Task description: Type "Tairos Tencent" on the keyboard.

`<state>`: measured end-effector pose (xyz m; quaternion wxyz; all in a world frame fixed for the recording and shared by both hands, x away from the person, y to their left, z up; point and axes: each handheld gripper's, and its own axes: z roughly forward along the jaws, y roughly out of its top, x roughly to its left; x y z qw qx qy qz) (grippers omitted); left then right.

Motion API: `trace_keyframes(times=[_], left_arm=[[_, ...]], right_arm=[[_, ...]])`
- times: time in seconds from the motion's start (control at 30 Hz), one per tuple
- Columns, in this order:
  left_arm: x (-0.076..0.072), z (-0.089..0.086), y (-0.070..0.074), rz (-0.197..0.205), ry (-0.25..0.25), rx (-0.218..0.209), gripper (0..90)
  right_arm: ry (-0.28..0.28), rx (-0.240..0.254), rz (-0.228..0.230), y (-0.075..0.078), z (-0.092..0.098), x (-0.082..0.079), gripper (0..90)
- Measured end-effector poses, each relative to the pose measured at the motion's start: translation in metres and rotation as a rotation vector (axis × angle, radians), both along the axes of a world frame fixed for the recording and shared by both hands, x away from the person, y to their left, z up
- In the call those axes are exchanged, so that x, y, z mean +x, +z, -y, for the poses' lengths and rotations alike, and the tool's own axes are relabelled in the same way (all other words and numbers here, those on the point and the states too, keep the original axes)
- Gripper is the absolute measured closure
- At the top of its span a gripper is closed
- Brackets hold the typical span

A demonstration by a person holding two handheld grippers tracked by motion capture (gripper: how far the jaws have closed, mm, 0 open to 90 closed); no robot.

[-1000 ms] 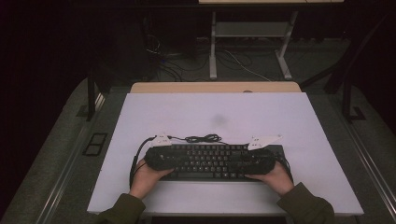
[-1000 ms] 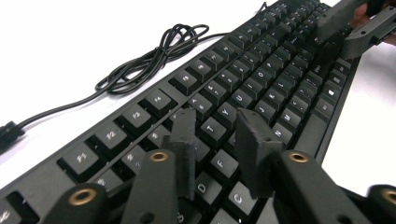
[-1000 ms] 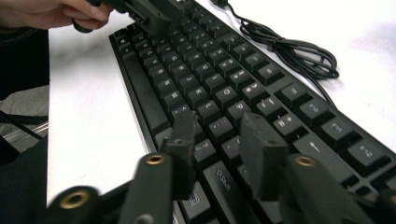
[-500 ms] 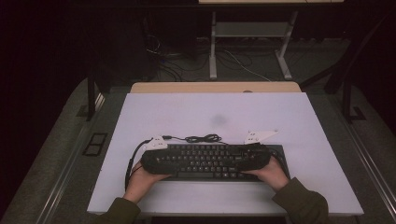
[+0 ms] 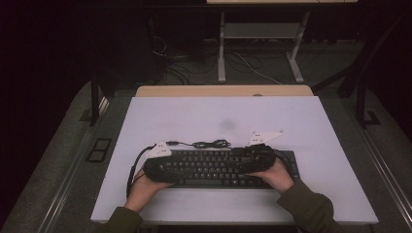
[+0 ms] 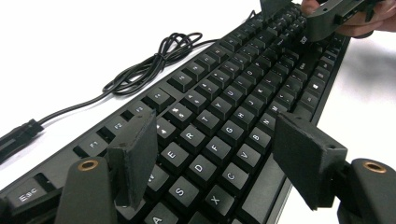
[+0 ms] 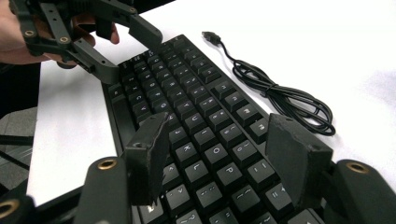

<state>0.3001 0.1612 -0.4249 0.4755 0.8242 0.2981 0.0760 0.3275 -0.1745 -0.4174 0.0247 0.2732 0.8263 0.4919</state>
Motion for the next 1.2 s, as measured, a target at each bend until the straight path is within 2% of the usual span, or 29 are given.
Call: trace_keyframes(times=[0.2, 0.47, 0.67, 0.77, 0.87, 1.2], left_arm=[[-0.001, -0.005, 0.0, 0.008, 0.01, -0.003, 32.1], [-0.003, -0.018, 0.0, 0.019, 0.043, -0.002, 40.5], [-0.005, -0.034, -0.001, 0.02, 0.068, 0.0, 50.9], [-0.004, -0.035, -0.001, 0.018, 0.068, -0.005, 56.2], [-0.002, -0.035, -0.003, 0.019, 0.063, 0.011, 62.6], [-0.001, -0.031, -0.009, -0.013, 0.046, 0.051, 84.1]], right_arm=[[-0.003, 0.006, 0.002, 0.001, -0.002, 0.002, 38.7], [-0.005, 0.001, 0.001, -0.001, -0.001, 0.002, 38.1], [-0.007, 0.001, 0.002, -0.002, 0.0, 0.001, 37.8], [-0.008, -0.001, 0.004, -0.001, 0.0, 0.0, 37.5], [-0.006, -0.001, 0.005, -0.001, -0.001, -0.001, 37.4], [-0.006, 0.0, 0.005, -0.001, 0.0, -0.002, 36.9]])
